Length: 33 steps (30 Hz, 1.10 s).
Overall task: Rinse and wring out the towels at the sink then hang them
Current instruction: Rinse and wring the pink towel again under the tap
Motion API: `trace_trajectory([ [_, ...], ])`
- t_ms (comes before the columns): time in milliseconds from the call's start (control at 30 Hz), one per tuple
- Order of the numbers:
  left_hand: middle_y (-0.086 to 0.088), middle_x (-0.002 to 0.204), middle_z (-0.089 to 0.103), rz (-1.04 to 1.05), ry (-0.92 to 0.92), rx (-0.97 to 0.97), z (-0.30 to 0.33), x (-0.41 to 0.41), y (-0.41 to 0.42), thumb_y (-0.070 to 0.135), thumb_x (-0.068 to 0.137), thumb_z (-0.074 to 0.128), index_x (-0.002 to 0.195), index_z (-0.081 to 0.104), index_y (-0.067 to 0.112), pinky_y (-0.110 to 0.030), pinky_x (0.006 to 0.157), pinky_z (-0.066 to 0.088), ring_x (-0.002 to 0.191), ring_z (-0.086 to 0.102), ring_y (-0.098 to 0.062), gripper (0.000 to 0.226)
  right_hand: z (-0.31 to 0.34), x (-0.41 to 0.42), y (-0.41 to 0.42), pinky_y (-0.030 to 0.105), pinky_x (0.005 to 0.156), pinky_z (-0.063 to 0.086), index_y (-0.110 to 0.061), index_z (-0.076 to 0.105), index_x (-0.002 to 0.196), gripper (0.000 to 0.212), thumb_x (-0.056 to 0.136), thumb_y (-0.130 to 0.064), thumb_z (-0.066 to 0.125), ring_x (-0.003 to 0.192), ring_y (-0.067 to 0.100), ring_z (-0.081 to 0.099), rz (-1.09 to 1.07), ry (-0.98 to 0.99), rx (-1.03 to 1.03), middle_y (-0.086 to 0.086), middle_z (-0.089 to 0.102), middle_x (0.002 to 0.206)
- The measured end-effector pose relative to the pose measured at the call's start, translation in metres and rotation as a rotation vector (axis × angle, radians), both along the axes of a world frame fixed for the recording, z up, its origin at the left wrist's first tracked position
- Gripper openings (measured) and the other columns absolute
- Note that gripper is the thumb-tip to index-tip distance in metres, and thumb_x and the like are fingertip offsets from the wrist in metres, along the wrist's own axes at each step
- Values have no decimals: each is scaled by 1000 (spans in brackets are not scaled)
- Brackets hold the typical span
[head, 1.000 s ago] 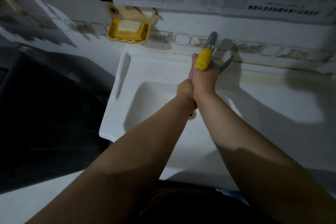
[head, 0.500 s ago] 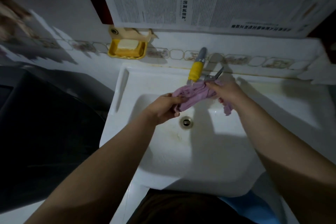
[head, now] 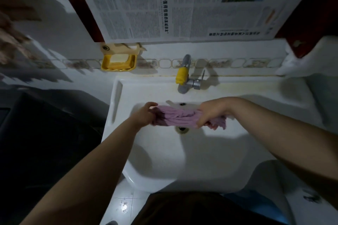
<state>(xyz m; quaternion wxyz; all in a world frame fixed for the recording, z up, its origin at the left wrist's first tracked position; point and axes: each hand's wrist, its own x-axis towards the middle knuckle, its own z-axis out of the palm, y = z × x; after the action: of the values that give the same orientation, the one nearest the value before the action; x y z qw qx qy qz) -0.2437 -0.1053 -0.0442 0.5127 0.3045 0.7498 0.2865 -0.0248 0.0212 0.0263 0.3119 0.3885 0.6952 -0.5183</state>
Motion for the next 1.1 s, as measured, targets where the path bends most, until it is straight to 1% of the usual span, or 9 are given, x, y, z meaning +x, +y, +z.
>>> trace_trajectory([
  [100,8,141,24,-487,18,29,10,16,-15,-9,78,66,154,9,25,-24,94,39,128,34,-10,101,8,-12,-21,33,58,57,-1,60,87,14,88,-14,62,55,20,59,-263,175,-235,13,61,67],
  [167,11,149,30,-573,-130,133,20,41,-24,1,78,73,153,13,25,-18,100,33,135,30,-7,99,12,-17,-30,29,57,56,4,61,100,22,92,-16,58,64,20,65,-333,258,-378,15,67,79],
  [300,-12,121,64,-329,-459,359,27,72,-31,-1,80,71,133,48,5,-33,95,49,112,60,-26,57,29,-8,-29,17,40,47,-5,65,72,23,89,-13,53,50,9,56,-456,361,-683,4,56,60],
  [400,-7,77,67,-285,-288,362,37,75,-31,14,78,76,100,62,10,-29,59,48,67,57,-23,26,46,4,-17,10,29,32,-12,66,63,21,80,-21,58,47,3,43,-402,331,-782,-3,46,60],
  [500,-2,61,60,-356,-122,266,35,62,-29,13,82,74,87,55,17,-22,47,41,49,50,-18,20,57,12,-2,9,27,22,-13,60,62,30,90,-14,51,40,0,33,-298,191,-558,-5,41,55],
  [667,-1,72,66,-531,44,-28,22,34,-34,28,84,72,86,61,17,-24,60,49,61,62,-15,16,45,13,15,13,32,18,-13,60,85,26,89,-39,63,35,5,29,-314,12,160,-3,46,51],
  [800,-9,75,66,-235,-323,-132,9,53,-43,42,77,74,98,64,3,-35,67,52,63,61,-21,45,25,-4,-3,22,47,33,-15,57,84,31,81,-44,67,52,16,52,-407,143,730,0,58,67],
  [1000,-9,81,60,235,-1027,-22,15,87,-36,82,74,32,109,60,13,-27,58,48,61,57,-18,82,14,-35,-68,31,63,38,-17,42,89,32,85,-40,64,74,16,51,-326,434,656,-4,50,80],
  [1100,-11,110,61,303,-1127,90,20,82,-31,92,66,30,116,64,18,-32,84,39,95,52,-23,95,18,-27,-82,23,71,43,-13,47,106,33,86,-31,67,82,10,54,-317,554,470,-3,54,91],
])
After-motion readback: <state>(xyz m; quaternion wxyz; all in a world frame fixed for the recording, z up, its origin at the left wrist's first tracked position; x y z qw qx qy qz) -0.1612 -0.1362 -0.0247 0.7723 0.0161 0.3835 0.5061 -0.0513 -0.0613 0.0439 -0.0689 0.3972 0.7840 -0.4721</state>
